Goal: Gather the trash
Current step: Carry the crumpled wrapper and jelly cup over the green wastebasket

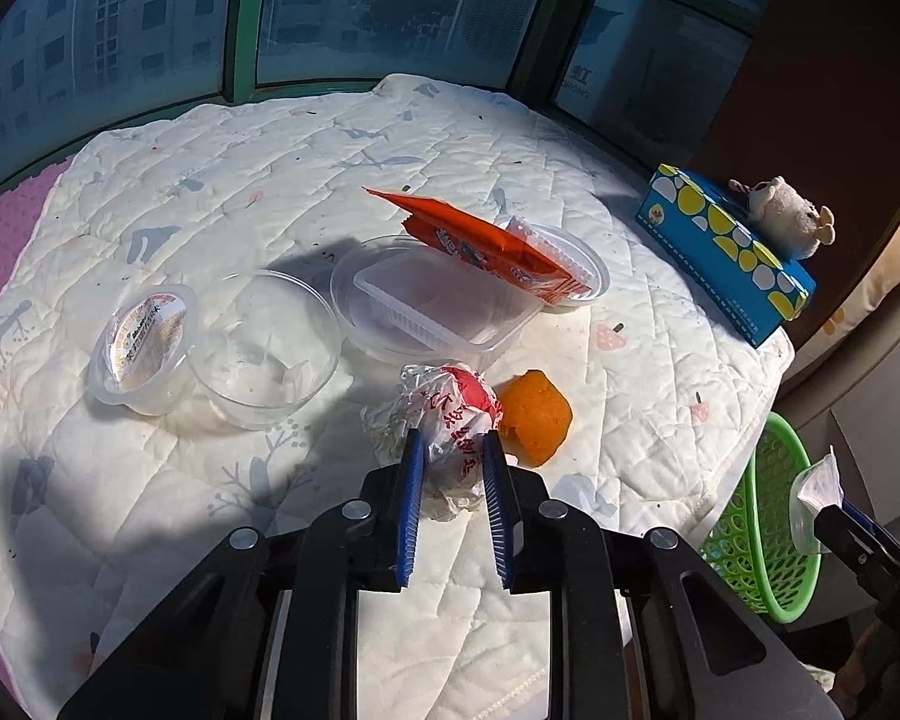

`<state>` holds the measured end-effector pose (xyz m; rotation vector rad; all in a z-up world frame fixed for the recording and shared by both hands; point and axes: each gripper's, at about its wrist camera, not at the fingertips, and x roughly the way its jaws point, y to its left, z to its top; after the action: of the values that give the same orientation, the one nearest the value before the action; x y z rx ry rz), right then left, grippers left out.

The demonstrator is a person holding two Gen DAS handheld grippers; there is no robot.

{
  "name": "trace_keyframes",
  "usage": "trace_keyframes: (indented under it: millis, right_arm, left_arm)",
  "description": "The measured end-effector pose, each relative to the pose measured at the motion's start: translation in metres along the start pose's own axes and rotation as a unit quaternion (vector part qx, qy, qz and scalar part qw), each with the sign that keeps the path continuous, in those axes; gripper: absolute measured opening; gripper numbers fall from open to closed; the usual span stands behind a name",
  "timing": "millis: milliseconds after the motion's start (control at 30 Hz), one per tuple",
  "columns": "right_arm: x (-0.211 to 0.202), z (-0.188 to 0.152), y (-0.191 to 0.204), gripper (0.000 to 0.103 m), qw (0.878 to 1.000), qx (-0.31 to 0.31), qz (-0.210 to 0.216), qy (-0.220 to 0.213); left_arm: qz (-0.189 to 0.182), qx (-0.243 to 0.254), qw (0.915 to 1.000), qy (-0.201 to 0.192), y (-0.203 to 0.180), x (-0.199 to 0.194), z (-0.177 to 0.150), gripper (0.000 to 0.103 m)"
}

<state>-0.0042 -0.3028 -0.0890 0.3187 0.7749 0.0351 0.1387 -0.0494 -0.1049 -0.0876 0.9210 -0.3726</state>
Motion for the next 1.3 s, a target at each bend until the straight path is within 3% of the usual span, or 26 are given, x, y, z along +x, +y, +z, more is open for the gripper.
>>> trace_keyframes:
  millis: [267, 567, 900, 1300]
  right_arm:
    - [-0.008, 0.001, -0.007, 0.069, 1.0, 0.006, -0.005, -0.01]
    - [-0.039, -0.002, -0.042, 0.069, 0.998, 0.025, -0.048, -0.032]
    - [-0.084, -0.015, -0.108, 0.069, 0.989, 0.07, -0.115, -0.056]
    - [-0.109, -0.041, -0.164, 0.069, 0.979, 0.123, -0.149, -0.061]
  left_arm:
    - [-0.024, 0.009, 0.9997, -0.003, -0.01, -0.015, -0.005, 0.019]
    - [-0.102, 0.059, 0.993, -0.011, -0.07, -0.043, -0.006, 0.018]
    - [-0.167, 0.156, 0.973, 0.032, -0.188, -0.016, -0.016, 0.018]
    - [-0.197, 0.239, 0.9468, 0.089, -0.299, 0.031, -0.046, 0.02]
